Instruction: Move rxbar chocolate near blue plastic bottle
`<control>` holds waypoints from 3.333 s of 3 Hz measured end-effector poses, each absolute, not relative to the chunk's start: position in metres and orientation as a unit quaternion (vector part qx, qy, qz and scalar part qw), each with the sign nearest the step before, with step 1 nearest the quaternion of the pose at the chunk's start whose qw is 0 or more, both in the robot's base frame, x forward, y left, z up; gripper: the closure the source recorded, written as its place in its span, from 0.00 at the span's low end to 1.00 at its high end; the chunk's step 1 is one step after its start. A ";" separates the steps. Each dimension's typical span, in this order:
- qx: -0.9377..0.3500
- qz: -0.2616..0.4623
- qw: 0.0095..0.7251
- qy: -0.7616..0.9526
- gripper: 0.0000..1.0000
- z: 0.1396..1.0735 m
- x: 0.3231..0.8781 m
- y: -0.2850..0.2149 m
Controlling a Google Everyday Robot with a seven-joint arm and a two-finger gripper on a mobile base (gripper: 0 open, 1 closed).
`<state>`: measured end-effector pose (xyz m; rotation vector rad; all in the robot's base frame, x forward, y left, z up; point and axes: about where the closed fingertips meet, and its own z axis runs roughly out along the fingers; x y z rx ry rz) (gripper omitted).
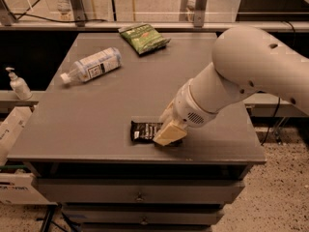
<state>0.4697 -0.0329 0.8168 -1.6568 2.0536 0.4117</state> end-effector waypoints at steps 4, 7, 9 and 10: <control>-0.584 0.150 0.270 0.750 1.00 0.862 0.501 -0.021; -0.537 0.130 0.320 0.770 1.00 0.859 0.571 0.021; -0.518 0.130 0.343 0.772 1.00 0.859 0.638 0.056; -0.509 0.135 0.359 0.771 1.00 0.869 0.668 0.073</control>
Offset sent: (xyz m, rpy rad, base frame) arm 0.0268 -0.0070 0.0379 0.0290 -0.0192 -0.0699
